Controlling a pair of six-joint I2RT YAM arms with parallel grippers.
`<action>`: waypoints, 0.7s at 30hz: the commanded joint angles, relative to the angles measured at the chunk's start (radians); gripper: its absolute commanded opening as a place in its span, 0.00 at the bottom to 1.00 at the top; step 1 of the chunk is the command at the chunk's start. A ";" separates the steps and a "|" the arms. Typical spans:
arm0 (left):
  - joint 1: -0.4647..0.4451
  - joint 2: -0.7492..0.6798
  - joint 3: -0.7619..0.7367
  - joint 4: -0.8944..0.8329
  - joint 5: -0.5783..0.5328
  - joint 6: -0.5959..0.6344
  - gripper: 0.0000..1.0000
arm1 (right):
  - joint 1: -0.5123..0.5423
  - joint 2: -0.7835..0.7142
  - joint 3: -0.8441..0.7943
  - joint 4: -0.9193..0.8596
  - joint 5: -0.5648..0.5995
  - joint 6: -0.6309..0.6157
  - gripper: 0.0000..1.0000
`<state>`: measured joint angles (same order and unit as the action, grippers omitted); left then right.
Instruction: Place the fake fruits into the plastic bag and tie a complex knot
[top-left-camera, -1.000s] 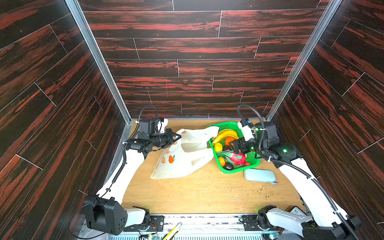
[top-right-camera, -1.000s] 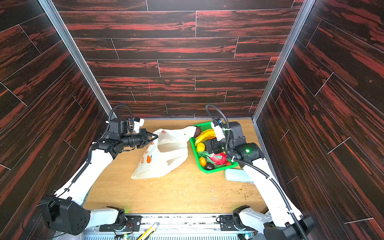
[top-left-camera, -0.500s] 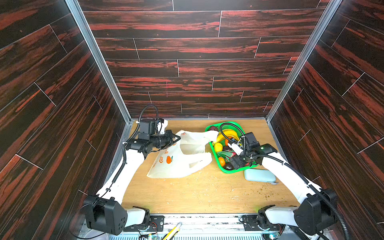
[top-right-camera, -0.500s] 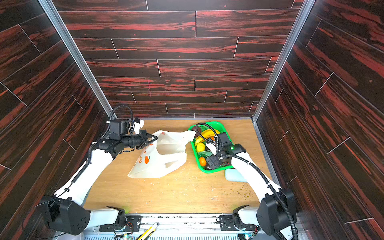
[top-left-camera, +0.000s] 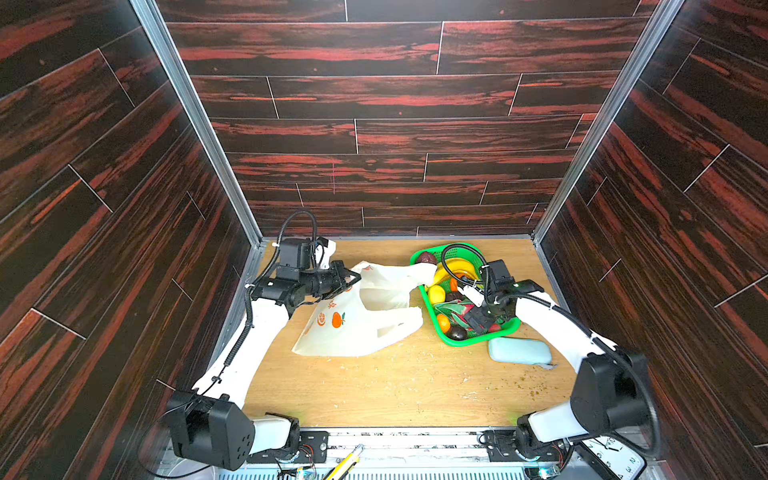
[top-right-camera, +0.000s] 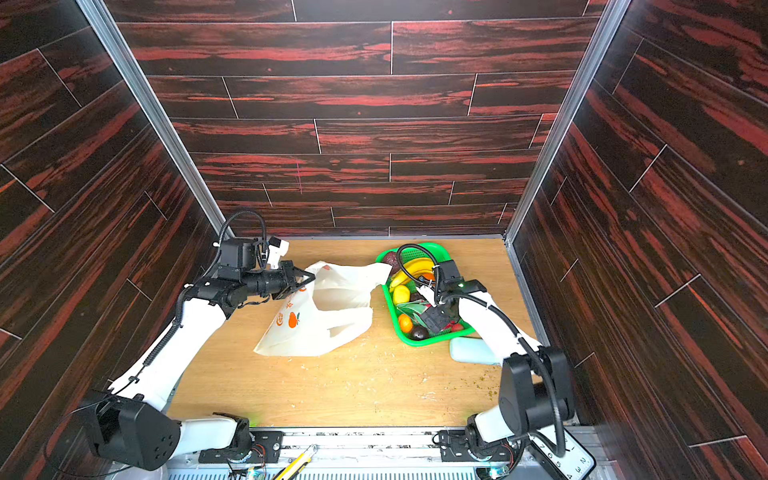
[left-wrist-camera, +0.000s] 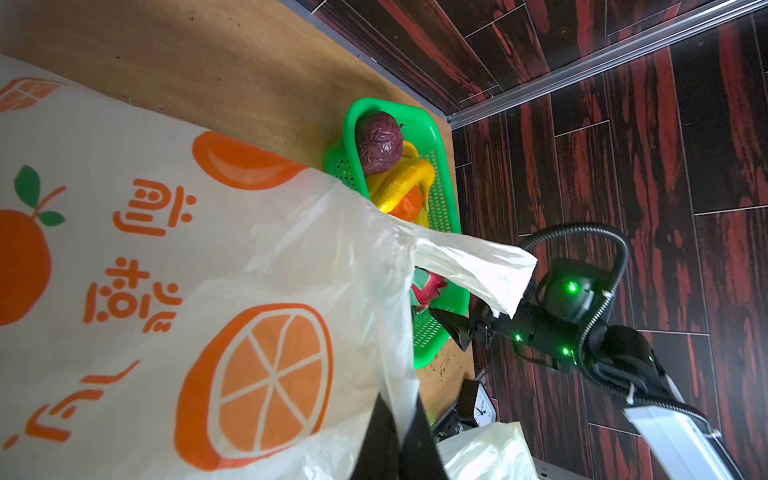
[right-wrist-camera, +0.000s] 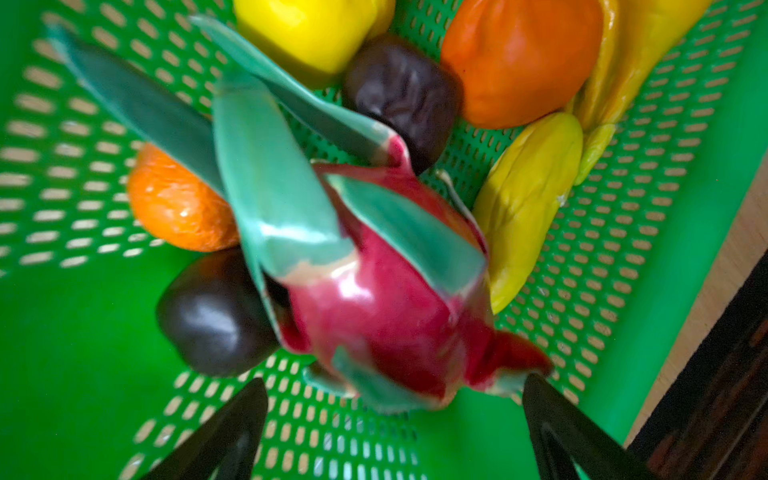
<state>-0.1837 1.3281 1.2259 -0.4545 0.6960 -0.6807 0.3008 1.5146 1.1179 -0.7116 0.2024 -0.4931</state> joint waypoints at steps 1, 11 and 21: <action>-0.003 -0.013 0.018 -0.021 -0.006 0.017 0.00 | -0.009 0.039 0.029 0.018 -0.015 -0.067 0.97; -0.002 0.000 0.022 -0.027 -0.007 0.025 0.00 | -0.019 0.133 0.059 0.031 -0.066 -0.106 0.97; -0.002 0.005 0.032 -0.042 -0.010 0.035 0.00 | -0.038 0.252 0.150 -0.110 -0.159 -0.073 0.97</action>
<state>-0.1837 1.3285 1.2289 -0.4793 0.6918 -0.6609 0.2680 1.7187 1.2449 -0.7353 0.0963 -0.5701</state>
